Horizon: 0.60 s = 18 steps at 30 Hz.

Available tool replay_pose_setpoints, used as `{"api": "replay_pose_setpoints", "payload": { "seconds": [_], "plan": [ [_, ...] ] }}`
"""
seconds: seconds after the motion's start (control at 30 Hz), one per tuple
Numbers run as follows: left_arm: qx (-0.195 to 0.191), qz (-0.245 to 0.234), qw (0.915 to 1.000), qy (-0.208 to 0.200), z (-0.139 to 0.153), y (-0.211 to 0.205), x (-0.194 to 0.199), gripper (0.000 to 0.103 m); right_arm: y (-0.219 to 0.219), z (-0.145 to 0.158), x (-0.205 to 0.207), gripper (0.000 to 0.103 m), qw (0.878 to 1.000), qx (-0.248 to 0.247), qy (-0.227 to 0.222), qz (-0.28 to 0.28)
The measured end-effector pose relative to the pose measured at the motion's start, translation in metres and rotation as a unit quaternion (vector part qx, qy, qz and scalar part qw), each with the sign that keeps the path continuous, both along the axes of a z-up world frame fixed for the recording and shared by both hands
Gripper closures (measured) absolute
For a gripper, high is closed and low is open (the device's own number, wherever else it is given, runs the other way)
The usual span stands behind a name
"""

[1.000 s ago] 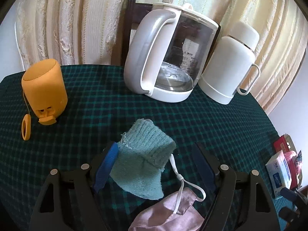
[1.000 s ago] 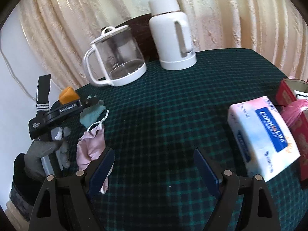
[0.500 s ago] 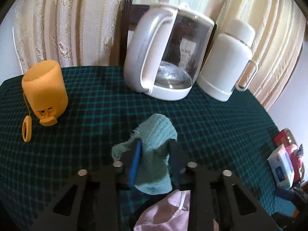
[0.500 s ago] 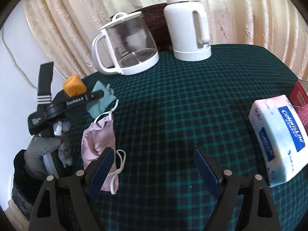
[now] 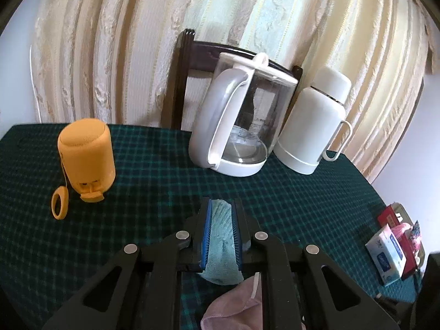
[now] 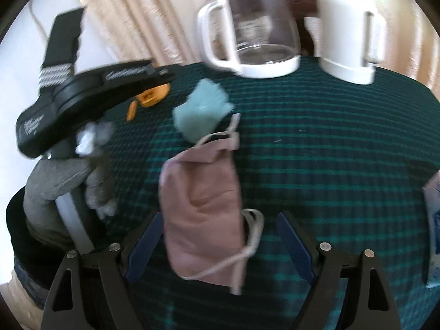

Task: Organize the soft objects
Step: 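Grasp the teal knit sock with the left gripper while the right grasps the pink mask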

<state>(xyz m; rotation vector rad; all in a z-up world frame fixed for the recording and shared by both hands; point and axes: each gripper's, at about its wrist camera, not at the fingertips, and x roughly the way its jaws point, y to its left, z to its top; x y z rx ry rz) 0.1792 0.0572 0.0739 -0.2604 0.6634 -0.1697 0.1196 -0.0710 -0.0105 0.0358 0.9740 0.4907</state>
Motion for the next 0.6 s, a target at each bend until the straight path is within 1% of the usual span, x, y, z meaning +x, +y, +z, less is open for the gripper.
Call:
{"api": "replay_pose_setpoints", "payload": {
  "seconds": [0.03,0.07,0.1,0.13,0.17,0.2,0.23,0.27,0.3,0.33,0.4,0.5,0.6],
  "plan": [
    [-0.009,0.002,0.9999,0.008,-0.003,0.003,0.003,0.084,0.004,-0.001,0.000,0.016,1.000,0.000,0.001,0.008],
    [-0.016,0.005,0.9998,0.015,-0.005,0.005,0.005,0.078,0.010,-0.003,-0.001,0.019,1.000,0.000,0.002,0.017],
    [-0.020,0.011,0.9996,0.017,-0.008,0.007,0.006,0.075,0.016,-0.006,0.000,0.026,1.000,-0.002,0.002,0.026],
    [-0.024,0.019,0.9993,0.020,-0.011,0.010,0.007,0.068,0.022,-0.009,0.000,0.030,0.999,-0.009,0.002,0.033],
    [-0.026,0.023,0.9991,0.023,-0.013,0.012,0.007,0.061,0.026,-0.011,0.000,0.037,0.999,-0.013,0.002,0.036],
    [-0.030,0.028,0.9989,0.025,-0.014,0.014,0.008,0.058,0.031,-0.014,0.001,0.044,0.999,-0.020,0.000,0.041],
    [-0.032,0.033,0.9986,0.026,-0.016,0.016,0.009,0.051,0.035,-0.016,0.001,0.048,0.999,-0.025,-0.002,0.044],
    [-0.034,0.037,0.9984,0.027,-0.017,0.017,0.009,0.044,0.039,-0.018,0.001,0.057,0.998,-0.032,-0.005,0.049],
    [-0.035,0.041,0.9982,0.028,-0.018,0.019,0.009,0.041,0.042,-0.021,0.001,0.065,0.998,-0.042,-0.009,0.052],
    [-0.036,0.043,0.9979,0.031,-0.020,0.020,0.010,0.037,0.045,-0.022,0.001,0.069,0.997,-0.052,-0.016,0.051],
    [-0.040,0.044,0.9975,0.038,-0.024,0.021,0.011,0.035,0.046,-0.023,0.001,0.090,0.996,-0.070,-0.027,0.048],
    [-0.046,0.044,0.9968,0.049,-0.028,0.021,0.014,0.033,0.035,-0.022,0.004,0.097,0.998,-0.055,-0.019,0.030],
    [-0.042,0.039,0.9970,0.053,-0.031,0.017,0.015,0.032,0.020,-0.014,0.003,0.098,0.999,-0.034,-0.025,0.010]
  ]
}}
